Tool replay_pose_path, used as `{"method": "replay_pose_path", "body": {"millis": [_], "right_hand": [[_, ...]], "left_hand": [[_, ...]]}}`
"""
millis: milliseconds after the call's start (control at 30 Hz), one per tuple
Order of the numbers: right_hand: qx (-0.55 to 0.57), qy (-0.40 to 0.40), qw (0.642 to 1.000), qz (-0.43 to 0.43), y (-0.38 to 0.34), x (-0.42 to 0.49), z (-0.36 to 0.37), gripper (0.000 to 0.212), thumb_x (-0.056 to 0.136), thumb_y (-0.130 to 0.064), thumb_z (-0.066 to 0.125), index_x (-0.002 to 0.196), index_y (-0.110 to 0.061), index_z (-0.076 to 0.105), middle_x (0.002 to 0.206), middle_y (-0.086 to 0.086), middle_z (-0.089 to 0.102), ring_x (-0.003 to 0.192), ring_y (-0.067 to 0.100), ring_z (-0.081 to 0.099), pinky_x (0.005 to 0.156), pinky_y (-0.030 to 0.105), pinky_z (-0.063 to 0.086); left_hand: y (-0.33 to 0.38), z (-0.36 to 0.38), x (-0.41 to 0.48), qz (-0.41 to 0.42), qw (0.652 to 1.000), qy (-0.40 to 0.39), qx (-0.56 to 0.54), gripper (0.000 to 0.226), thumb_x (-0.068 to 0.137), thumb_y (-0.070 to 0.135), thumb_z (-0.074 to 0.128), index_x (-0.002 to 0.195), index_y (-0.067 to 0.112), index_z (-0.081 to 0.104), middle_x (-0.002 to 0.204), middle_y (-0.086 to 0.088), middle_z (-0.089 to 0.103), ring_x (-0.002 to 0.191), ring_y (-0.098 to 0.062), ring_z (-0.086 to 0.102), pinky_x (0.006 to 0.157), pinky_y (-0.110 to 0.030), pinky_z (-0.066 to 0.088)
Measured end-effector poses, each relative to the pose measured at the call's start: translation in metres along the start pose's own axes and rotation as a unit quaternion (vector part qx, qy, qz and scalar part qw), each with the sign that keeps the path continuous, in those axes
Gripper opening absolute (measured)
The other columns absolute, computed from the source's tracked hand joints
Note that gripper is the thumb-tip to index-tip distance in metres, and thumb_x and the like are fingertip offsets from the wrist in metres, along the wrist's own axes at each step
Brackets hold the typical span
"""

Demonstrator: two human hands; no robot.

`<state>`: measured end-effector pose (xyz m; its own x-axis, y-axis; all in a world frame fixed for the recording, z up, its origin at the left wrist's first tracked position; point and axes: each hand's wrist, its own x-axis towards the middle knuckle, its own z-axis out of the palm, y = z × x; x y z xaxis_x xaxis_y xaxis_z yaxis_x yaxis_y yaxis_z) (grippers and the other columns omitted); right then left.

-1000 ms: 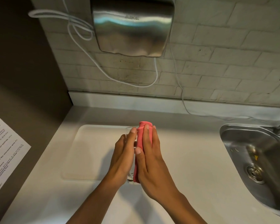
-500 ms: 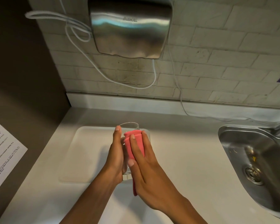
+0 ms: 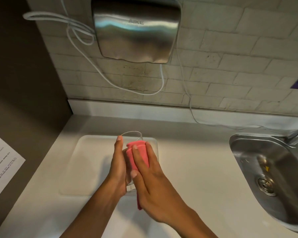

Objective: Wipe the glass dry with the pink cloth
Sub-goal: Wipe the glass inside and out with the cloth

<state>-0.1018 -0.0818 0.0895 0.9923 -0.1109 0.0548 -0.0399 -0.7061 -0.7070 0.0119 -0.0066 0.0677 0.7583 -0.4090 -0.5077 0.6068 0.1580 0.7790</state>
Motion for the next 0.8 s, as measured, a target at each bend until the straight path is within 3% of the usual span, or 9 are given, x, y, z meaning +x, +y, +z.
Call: {"method": "replay_pose_path", "body": {"millis": [67, 167, 233, 300, 400, 533, 667, 700, 800], "right_hand": [[0.021, 0.019, 1.000, 0.010, -0.003, 0.011, -0.007, 0.055, 0.109, -0.056, 0.019, 0.155, -0.063, -0.010, 0.167, -0.030, -0.027, 0.136, -0.024, 0.005, 0.090, -0.012, 0.024], [0.103, 0.072, 0.991, 0.043, -0.001, 0.022, -0.016, 0.055, 0.111, -0.051, 0.016, 0.158, -0.057, -0.012, 0.169, -0.034, -0.010, 0.153, -0.015, 0.002, 0.125, 0.016, 0.018], [0.114, 0.058, 0.991, 0.037, 0.001, 0.016, -0.016, 0.056, 0.111, -0.051, 0.017, 0.157, -0.056, -0.014, 0.168, -0.037, -0.010, 0.156, -0.009, -0.001, 0.128, 0.025, 0.013], [0.066, 0.024, 0.998, 0.002, 0.001, 0.003, -0.008, 0.058, 0.112, -0.049, 0.020, 0.157, -0.057, -0.015, 0.168, -0.033, -0.019, 0.157, -0.007, -0.009, 0.127, 0.025, 0.015], [-0.024, -0.010, 1.000, -0.005, 0.000, -0.005, 0.001, 0.062, 0.111, -0.046, 0.025, 0.155, -0.060, -0.015, 0.168, -0.022, -0.031, 0.162, 0.015, 0.007, 0.123, 0.031, 0.034], [0.025, 0.031, 0.999, 0.023, -0.003, 0.016, -0.010, 0.058, 0.111, -0.047, 0.021, 0.161, -0.050, -0.010, 0.169, -0.025, -0.026, 0.152, -0.013, -0.013, 0.120, 0.011, 0.013], [0.127, 0.028, 0.991, 0.044, 0.005, 0.016, -0.014, 0.056, 0.111, -0.050, 0.018, 0.160, -0.052, -0.009, 0.165, -0.042, -0.011, 0.151, -0.018, -0.007, 0.123, 0.014, 0.004], [0.110, 0.012, 0.993, 0.028, 0.007, 0.011, -0.010, 0.056, 0.110, -0.053, 0.017, 0.159, -0.054, -0.010, 0.165, -0.042, -0.013, 0.151, -0.018, -0.009, 0.122, 0.013, 0.005], [0.012, -0.022, 1.000, -0.005, 0.011, 0.004, -0.001, 0.056, 0.108, -0.059, 0.017, 0.155, -0.061, -0.013, 0.166, -0.034, -0.026, 0.148, -0.017, -0.005, 0.113, 0.011, 0.023]], "left_hand": [[-0.005, 0.001, -0.004, -0.007, 1.000, -0.011, 0.003, 0.073, 0.098, 0.077, 0.038, 0.115, 0.016, 0.076, 0.091, -0.010, 0.087, 0.080, -0.025, 0.085, 0.058, -0.035, 0.067], [-0.008, 0.005, -0.007, -0.003, 0.999, -0.035, 0.026, 0.086, 0.099, 0.078, 0.031, 0.117, 0.011, 0.081, 0.115, -0.017, 0.084, 0.111, -0.033, 0.080, 0.092, -0.050, 0.065], [-0.005, 0.003, -0.004, 0.005, 0.999, -0.025, 0.031, 0.089, 0.099, 0.079, 0.029, 0.119, 0.009, 0.080, 0.116, -0.021, 0.083, 0.112, -0.035, 0.078, 0.103, -0.055, 0.059], [-0.001, -0.001, 0.000, 0.009, 1.000, -0.001, 0.007, 0.087, 0.099, 0.078, 0.031, 0.114, 0.007, 0.079, 0.103, -0.021, 0.085, 0.090, -0.029, 0.084, 0.082, -0.045, 0.067], [-0.004, -0.004, 0.002, 0.008, 1.000, 0.002, -0.018, 0.076, 0.096, 0.079, 0.038, 0.108, 0.014, 0.076, 0.083, -0.014, 0.086, 0.066, -0.024, 0.083, 0.051, -0.033, 0.064], [-0.017, 0.001, -0.005, 0.012, 0.999, -0.029, -0.015, 0.068, 0.096, 0.073, 0.042, 0.100, 0.023, 0.088, 0.103, -0.010, 0.086, 0.085, -0.019, 0.085, 0.058, -0.029, 0.066], [-0.006, 0.000, -0.004, 0.003, 1.000, -0.017, 0.008, 0.089, 0.100, 0.078, 0.029, 0.118, 0.007, 0.080, 0.118, -0.022, 0.081, 0.117, -0.038, 0.076, 0.102, -0.055, 0.060], [-0.002, -0.001, -0.002, 0.008, 1.000, -0.003, 0.004, 0.090, 0.100, 0.078, 0.029, 0.121, 0.005, 0.077, 0.117, -0.023, 0.081, 0.114, -0.040, 0.077, 0.102, -0.056, 0.060], [0.000, -0.002, 0.004, 0.019, 0.999, 0.022, -0.021, 0.080, 0.099, 0.078, 0.035, 0.111, 0.010, 0.075, 0.088, -0.013, 0.087, 0.078, -0.027, 0.085, 0.065, -0.037, 0.068]]}}
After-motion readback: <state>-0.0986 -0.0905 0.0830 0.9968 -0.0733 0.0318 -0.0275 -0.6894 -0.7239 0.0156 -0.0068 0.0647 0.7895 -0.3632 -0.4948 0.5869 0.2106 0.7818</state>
